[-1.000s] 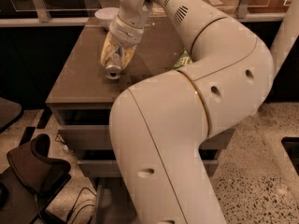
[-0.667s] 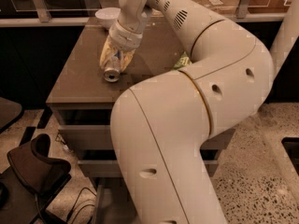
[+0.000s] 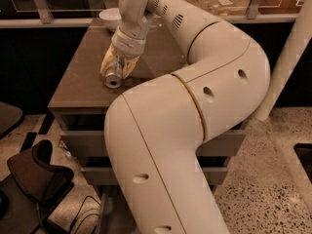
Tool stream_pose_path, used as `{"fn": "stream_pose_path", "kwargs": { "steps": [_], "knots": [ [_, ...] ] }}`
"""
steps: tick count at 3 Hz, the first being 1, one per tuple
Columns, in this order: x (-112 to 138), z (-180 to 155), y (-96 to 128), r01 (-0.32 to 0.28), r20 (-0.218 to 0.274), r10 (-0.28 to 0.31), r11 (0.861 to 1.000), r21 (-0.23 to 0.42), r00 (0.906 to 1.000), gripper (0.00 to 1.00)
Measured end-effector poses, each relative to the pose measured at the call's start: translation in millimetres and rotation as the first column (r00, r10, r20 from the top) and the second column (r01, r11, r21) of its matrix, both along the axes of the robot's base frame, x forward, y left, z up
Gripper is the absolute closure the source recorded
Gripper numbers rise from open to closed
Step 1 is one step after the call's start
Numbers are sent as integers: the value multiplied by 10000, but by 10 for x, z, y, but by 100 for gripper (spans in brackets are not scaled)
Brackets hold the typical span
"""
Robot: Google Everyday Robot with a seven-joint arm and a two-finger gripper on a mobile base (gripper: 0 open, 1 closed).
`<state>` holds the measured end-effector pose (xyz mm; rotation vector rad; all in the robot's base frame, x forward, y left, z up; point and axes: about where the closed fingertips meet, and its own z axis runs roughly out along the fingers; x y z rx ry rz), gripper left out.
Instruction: Pick redbull can from bottom drawer and place on counter
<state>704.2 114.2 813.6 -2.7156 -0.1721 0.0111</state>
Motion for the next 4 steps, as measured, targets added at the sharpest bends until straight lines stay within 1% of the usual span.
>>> {"fn": "stream_pose_path", "kwargs": {
  "steps": [1,3,4],
  "knots": [
    [-1,14,1,-2,0,2,10000,1,10000,82],
    [-7,-7,44,-29,-74,29,10000,66,10000,36],
    [-8,10,45,-30,-75,31,10000,67,10000,12]
  ]
}}
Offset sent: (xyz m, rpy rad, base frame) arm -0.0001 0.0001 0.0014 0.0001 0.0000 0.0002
